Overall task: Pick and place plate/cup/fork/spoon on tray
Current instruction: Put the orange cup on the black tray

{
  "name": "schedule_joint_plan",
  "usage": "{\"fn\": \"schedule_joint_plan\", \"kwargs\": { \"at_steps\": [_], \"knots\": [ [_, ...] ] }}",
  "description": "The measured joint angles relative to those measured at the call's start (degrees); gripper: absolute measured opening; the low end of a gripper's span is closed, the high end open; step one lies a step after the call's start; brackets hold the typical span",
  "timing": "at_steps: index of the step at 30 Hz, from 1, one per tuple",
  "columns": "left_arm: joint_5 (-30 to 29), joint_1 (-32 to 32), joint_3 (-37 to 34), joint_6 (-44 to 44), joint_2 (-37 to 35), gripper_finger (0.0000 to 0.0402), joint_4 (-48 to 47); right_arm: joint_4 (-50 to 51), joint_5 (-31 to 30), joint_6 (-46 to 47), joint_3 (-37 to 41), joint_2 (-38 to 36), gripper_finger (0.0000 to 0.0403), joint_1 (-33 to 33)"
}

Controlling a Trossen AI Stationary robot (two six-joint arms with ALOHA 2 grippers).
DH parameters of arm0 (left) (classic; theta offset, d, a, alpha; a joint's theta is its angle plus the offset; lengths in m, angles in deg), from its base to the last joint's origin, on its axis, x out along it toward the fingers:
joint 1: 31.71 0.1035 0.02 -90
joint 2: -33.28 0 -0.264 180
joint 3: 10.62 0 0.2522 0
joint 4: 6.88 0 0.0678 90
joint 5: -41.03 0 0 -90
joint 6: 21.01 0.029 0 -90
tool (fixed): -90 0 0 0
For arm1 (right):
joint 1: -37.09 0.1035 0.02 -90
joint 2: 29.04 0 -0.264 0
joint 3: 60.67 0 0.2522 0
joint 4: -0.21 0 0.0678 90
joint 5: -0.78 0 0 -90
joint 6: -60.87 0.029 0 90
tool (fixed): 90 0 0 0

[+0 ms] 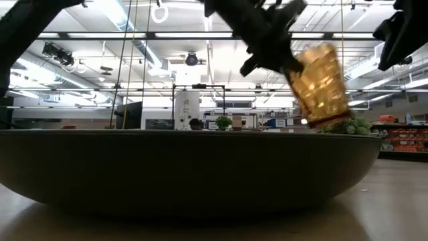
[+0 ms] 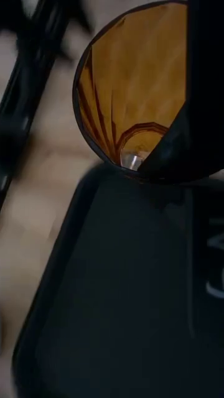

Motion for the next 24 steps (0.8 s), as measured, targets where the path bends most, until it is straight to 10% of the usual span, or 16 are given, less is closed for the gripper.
{"fn": "schedule_joint_plan", "kwargs": {
  "at_steps": [11, 24],
  "knots": [
    [2.99, 15.35, 0.00, 5.13, 4.88, 0.0016, 8.53, 2.21, -7.37, 0.88, 0.00, -1.09, 0.0132, -4.18],
    [5.89, 19.39, -0.02, 11.93, 6.45, 0.0016, 6.99, -4.48, -1.69, -15.71, -0.02, -4.14, 0.0132, -22.77]
  ]
}}
